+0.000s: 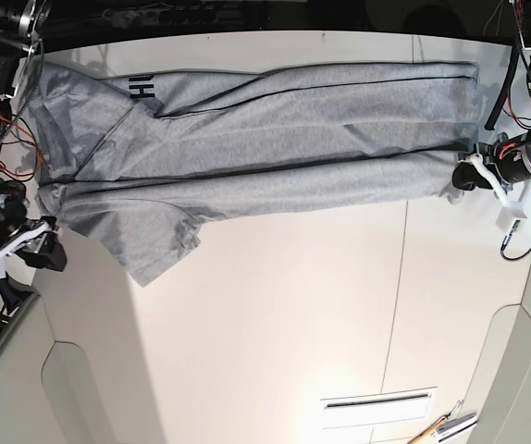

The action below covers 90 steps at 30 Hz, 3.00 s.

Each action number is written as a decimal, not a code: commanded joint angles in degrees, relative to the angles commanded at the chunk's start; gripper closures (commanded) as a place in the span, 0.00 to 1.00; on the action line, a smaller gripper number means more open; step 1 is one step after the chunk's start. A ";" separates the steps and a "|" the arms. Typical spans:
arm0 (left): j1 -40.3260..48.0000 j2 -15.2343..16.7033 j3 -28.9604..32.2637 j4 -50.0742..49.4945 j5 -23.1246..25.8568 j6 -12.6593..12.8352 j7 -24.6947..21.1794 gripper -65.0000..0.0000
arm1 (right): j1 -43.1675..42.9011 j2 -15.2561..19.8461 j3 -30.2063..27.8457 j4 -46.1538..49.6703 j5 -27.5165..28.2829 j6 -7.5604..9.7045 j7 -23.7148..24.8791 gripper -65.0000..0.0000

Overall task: Fold the T-shirt properly
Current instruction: 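Fold the hem over toward the shoulders with both grippers, then release the folded strip and lift both grippers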

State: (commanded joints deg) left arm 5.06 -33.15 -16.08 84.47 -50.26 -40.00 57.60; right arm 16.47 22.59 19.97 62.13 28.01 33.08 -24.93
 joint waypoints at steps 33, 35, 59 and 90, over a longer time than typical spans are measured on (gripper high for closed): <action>0.94 0.74 -1.57 7.26 -0.37 0.00 4.90 1.00 | -2.62 -7.17 -5.27 16.59 5.01 -0.02 -18.36 1.00; 2.38 0.72 -1.62 10.01 -0.55 0.00 6.25 1.00 | -6.67 -7.02 -2.89 22.18 6.75 -0.02 -21.14 1.00; 13.25 -2.08 -6.47 17.38 -3.15 0.00 8.48 0.97 | -34.05 -4.20 7.30 37.99 11.06 0.13 -22.03 1.00; 17.86 7.74 -22.73 2.95 -8.39 0.00 5.66 0.32 | -33.05 -7.39 17.66 38.03 17.49 0.17 -21.59 0.72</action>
State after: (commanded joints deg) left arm 22.92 -25.41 -38.81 87.42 -58.65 -40.00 63.26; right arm -16.58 15.20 37.63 100.16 45.50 33.26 -46.52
